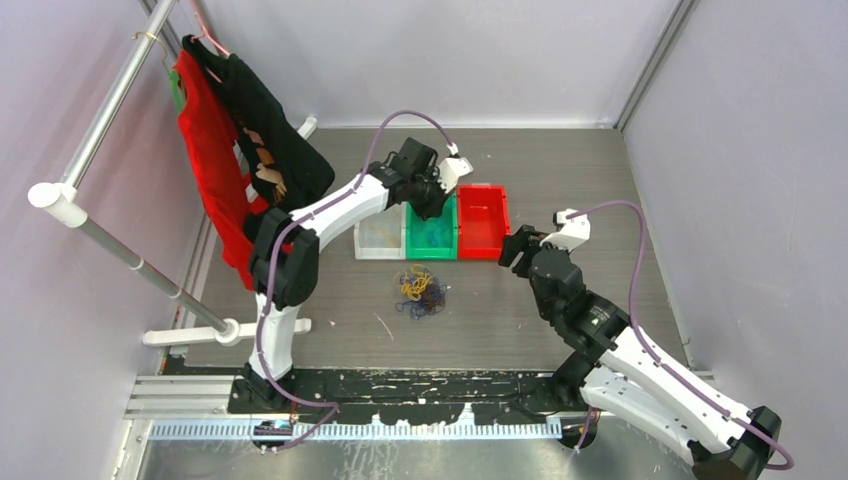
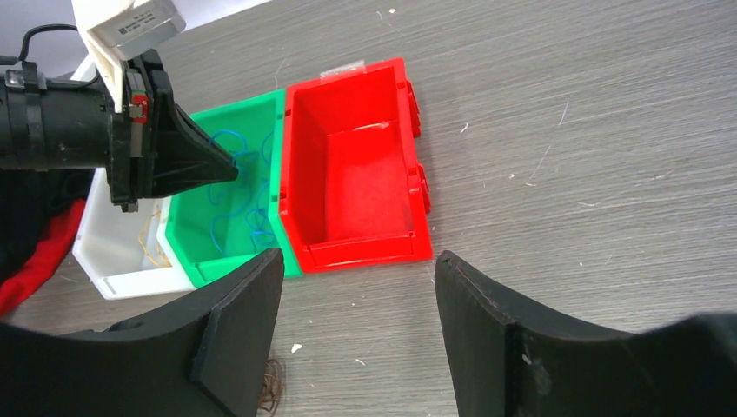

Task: Untangle the cables
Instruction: Place the cable in the bin.

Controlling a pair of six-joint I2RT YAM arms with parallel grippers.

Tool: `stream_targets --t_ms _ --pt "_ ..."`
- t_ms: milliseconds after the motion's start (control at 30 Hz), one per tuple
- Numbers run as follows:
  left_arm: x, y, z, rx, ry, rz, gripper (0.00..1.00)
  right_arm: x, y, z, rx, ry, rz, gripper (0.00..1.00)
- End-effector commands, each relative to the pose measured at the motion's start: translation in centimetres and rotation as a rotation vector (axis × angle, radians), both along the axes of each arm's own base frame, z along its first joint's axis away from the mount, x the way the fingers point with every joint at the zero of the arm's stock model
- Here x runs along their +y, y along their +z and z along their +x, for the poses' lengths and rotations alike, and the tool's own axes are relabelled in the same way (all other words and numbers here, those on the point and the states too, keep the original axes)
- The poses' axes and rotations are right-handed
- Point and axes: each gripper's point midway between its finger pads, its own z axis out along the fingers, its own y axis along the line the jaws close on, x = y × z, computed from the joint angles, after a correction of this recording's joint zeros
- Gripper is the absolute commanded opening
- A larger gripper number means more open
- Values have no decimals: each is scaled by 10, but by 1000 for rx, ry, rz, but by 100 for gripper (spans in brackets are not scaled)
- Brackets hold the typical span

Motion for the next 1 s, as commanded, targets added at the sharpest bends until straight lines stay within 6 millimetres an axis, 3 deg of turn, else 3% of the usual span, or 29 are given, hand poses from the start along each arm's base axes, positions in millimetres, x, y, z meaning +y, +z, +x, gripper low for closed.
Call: stream_targets --t_ms 0,100,200,367,500,600,767,900,967 --pt "17 6 30 -139 36 81 0 -1 11 6 -28 -28 22 69" --pt "23 -2 35 -152 32 115 1 0 11 8 -24 -27 19 69" --pt "29 -9 36 -166 22 160 10 2 11 9 -21 -25 16 69" --pt "32 -3 34 -188 -6 162 36 3 13 11 -20 -22 16 69" --pt "31 11 20 -158 -76 147 52 2 17 10 -24 -20 15 69" --pt "28 27 2 -58 -125 76 54 2 20 10 -27 -19 17 69" --pt "24 70 -22 66 -200 -76 70 2 22 8 -27 -9 19 69" --pt "31 96 -24 105 -221 -128 84 6 25 9 -29 8 20 69" --pt "36 106 -22 109 -211 -138 85 10 26 10 -29 28 16 69"
